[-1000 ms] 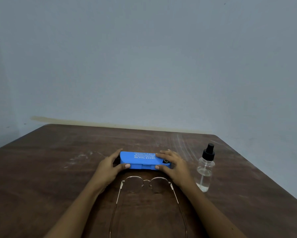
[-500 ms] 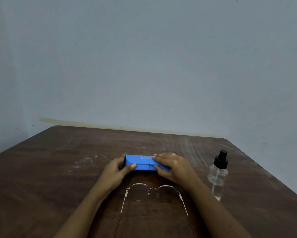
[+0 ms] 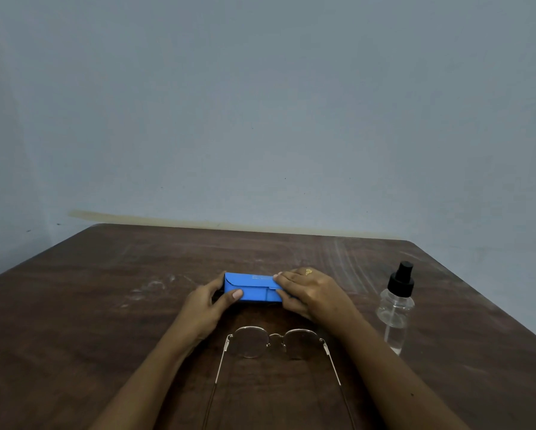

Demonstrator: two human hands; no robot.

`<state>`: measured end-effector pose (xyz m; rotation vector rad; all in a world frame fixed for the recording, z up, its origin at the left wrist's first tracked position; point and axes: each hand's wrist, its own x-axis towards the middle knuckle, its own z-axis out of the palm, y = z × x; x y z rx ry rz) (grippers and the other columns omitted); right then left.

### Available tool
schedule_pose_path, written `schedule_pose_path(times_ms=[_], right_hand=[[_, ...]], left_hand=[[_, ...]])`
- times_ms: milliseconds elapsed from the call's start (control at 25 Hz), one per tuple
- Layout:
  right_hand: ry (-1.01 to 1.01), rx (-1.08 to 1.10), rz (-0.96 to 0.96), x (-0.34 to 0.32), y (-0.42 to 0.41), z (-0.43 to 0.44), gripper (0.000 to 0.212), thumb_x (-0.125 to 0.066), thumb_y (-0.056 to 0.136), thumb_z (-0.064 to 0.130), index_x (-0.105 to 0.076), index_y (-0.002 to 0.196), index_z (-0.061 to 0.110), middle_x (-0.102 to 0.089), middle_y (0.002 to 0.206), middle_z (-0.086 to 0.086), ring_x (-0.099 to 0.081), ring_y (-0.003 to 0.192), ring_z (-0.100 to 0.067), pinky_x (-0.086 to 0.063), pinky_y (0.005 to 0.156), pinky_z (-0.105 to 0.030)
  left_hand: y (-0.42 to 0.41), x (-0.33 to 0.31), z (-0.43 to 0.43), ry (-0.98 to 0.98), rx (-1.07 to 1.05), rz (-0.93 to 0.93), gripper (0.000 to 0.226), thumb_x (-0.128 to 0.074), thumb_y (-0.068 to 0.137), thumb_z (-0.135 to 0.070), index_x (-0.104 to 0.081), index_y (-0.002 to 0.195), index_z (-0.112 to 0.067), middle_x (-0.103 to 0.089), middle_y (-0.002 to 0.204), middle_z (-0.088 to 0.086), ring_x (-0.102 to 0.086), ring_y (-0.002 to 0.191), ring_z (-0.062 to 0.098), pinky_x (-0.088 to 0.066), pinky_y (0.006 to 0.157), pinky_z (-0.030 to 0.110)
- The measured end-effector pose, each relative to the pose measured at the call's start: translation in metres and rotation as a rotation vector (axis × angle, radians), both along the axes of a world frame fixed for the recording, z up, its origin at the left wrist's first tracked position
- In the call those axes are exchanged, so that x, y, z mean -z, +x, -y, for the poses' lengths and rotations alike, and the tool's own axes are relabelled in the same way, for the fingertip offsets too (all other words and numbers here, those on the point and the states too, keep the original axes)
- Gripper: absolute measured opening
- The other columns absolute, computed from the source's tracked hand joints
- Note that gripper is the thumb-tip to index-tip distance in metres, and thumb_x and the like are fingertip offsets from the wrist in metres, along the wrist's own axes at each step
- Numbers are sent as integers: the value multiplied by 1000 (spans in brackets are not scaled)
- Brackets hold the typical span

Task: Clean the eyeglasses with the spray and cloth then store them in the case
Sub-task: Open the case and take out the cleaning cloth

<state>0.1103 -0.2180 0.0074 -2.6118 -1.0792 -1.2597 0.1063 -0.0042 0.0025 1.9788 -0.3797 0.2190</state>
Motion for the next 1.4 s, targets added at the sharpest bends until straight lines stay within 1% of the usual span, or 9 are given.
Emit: schedule_pose_path(times_ms=[160,440,720,880,1000,1080,1160,1280,1400], right_hand=[[21,-8,-55,-2,-3,1,41,-36,95,32,-68,99,7,-74,94,-5,-68,78,-19,-56,70,-29],[76,128,-101,2,-15,1,30,-42,89,37,-65,105,25,-71,105,9,-67,83,-16,-52,71,-32],[232,155,-196,-3,-17,-1,28,-46,85,27,-62,107,21,-71,103,3,-66,86,-20,-54,73,-39],[469,239,-365,-5,-23,-6,44,-46,84,43,-60,115,15,-66,114,-4,-55,110,-21,-43,98,-46],[598,290,-549,-4,-26,0,42,-53,88,34,-48,127,18,-52,130,-1,-42,123,-17,-33,107,-33],[633,245,-583,-2,-29,0,37,-50,91,17,-45,128,16,-45,134,-1,-44,120,-14,-32,95,-7],[646,205,-633,1,-34,-2,47,-41,90,-7,-42,131,16,-37,138,-2,-47,114,-12,-32,83,6],[694,186,-665,1,-39,1,65,-33,82,-23,-38,133,16,-33,129,6,-43,109,-5,-31,78,10],[832,189,-646,-3,-35,4,45,-39,90,-11,-44,128,14,-39,117,6,-42,100,-1,-30,71,11]], left_hand=[[3,1,-2,-9,28,-21,47,-55,87,-21,-44,131,-10,-45,120,-14,-44,116,4,-36,79,7],[8,2,-7,20,62,-126,64,-57,86,-19,-26,141,-14,-33,148,4,-32,135,19,-26,108,31],[3,0,-6,134,78,-63,69,-65,79,-6,-31,139,-12,-46,139,5,-42,116,8,-34,97,21],[3,-3,-6,223,65,-8,64,-64,80,-8,-35,137,-13,-47,138,5,-45,122,15,-34,97,22],[3,-3,-5,264,52,7,61,-64,80,-9,-38,135,-12,-47,137,7,-44,124,19,-33,98,23],[3,-4,-4,276,49,-1,59,-63,81,-10,-39,134,-11,-47,137,7,-44,125,19,-33,98,24],[2,-5,-3,268,53,-3,58,-62,81,-9,-39,134,-11,-47,138,8,-44,125,19,-33,99,23],[0,-6,-3,273,56,-6,58,-61,82,-8,-37,135,-11,-45,139,8,-43,126,20,-32,99,23],[0,-7,-2,288,38,-18,64,-61,82,-9,-32,138,-12,-41,143,7,-40,129,20,-32,102,26]])
